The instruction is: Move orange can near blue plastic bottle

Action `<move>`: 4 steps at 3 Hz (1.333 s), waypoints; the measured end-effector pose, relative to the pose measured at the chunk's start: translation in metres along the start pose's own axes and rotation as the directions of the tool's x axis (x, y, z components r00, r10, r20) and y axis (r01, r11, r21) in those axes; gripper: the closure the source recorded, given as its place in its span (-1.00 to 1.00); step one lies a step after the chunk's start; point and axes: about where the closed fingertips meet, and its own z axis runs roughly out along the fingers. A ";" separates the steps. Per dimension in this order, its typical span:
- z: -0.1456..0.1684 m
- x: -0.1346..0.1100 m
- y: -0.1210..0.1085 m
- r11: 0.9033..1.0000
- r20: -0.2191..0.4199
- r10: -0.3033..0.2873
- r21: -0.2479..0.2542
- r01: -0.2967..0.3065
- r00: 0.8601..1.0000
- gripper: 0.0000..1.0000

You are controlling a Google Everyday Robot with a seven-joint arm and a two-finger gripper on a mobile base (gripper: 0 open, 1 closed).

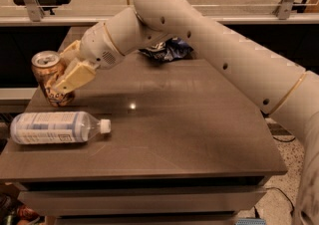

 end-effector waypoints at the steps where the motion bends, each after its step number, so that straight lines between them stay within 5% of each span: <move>1: 0.004 0.000 0.006 0.999 0.011 -0.036 -0.027 0.037 0.999 1.00; 4: 0.014 0.005 0.010 0.984 0.024 -0.096 -0.152 0.099 0.995 1.00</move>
Offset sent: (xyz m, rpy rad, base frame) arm -0.0108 0.0024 -0.0087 0.0187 -0.0481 0.1465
